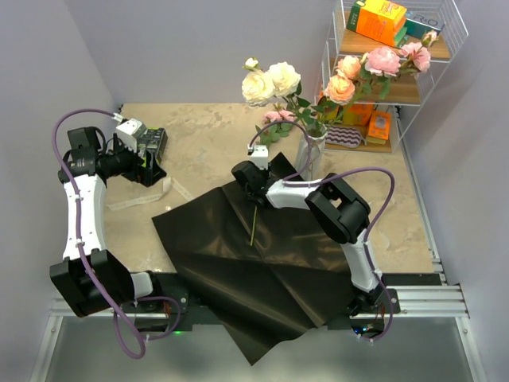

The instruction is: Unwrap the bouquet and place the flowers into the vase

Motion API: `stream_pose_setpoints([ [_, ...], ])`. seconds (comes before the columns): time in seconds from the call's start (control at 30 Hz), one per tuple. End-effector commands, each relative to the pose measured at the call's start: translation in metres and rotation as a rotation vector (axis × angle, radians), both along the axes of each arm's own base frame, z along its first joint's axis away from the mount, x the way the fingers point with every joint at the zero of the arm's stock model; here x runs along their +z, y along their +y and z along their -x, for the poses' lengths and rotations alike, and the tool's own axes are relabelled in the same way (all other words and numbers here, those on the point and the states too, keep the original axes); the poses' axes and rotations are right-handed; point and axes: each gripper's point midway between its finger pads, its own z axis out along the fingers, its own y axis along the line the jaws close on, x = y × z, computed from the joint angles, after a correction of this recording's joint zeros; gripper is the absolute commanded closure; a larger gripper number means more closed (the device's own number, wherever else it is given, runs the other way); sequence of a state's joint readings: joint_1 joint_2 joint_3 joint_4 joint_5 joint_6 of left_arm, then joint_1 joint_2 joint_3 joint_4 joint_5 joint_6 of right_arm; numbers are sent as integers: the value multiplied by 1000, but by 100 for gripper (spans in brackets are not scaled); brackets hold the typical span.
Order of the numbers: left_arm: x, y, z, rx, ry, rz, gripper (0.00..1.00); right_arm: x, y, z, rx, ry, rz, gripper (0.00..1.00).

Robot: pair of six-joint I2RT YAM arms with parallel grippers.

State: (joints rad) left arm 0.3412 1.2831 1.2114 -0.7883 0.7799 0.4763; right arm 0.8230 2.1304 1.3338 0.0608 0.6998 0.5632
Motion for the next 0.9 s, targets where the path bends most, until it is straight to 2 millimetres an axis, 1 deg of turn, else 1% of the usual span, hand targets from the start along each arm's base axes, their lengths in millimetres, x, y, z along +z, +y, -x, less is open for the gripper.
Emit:
stream_pose_setpoints([
  [0.0, 7, 3, 1, -4, -35, -21, 1, -1, -6, -6, -44, 1, -22, 54],
  [0.03, 6, 3, 1, -3, -33, -22, 1, 1, -5, -6, -40, 0, -26, 58],
  [0.1, 7, 4, 0, -1, -37, -25, 1, 2, -4, -5, -32, -3, -27, 63],
  [0.13, 7, 3, 0, -2, -36, -24, 1, 7, -1, -7, -22, -15, -34, 71],
  [0.2, 7, 3, -1, -1, -36, -22, 1, 9, 0, -5, -5, -18, -39, 78],
  [0.23, 6, 3, 0, -1, -35, -20, 1, 15, 3, -7, 11, -36, -48, 84],
  [0.27, 6, 3, -1, 0, -36, -17, 1, 16, 5, -4, 23, -39, -46, 86],
  [0.37, 5, 2, -2, -2, -32, -10, 1, 27, 14, 0, 79, -75, -28, 90],
  [0.43, 6, 3, -3, 2, -31, -7, 1, 36, 25, 4, 140, -110, -18, 94],
  [0.47, 7, 2, -3, 0, -35, -7, 1, 39, 27, 7, 164, -121, -12, 94],
  [0.5, 7, 3, -3, 2, -34, -6, 1, 42, 35, 12, 201, -130, -10, 95],
  [0.53, 7, 2, -3, 1, -34, -6, 1, 49, 40, 13, 239, -157, -1, 96],
  [0.63, 7, 3, -4, 4, -34, -8, 1, 55, 48, 24, 321, -177, 2, 98],
  [0.67, 7, 4, -4, 5, -34, -10, 1, 50, 45, 30, 339, -170, 8, 98],
  [0.7, 7, 4, -4, 6, -34, -12, 1, 57, 44, 32, 346, -182, -8, 98],
  [0.73, 5, 4, -4, 6, -32, -15, 1, 58, 45, 36, 365, -180, -23, 99],
  [0.77, 5, 4, -4, 5, -33, -17, 1, 51, 40, 43, 376, -164, -18, 99],
  [0.8, 5, 5, -3, 6, -31, -16, 1, 54, 39, 46, 387, -167, -36, 100],
  [0.83, 4, 4, -3, 6, -30, -16, 1, 53, 39, 50, 395, -161, -49, 99],
  [0.87, 3, 4, -3, 7, -28, -14, 1, 44, 36, 58, 416, -136, -50, 99],
])
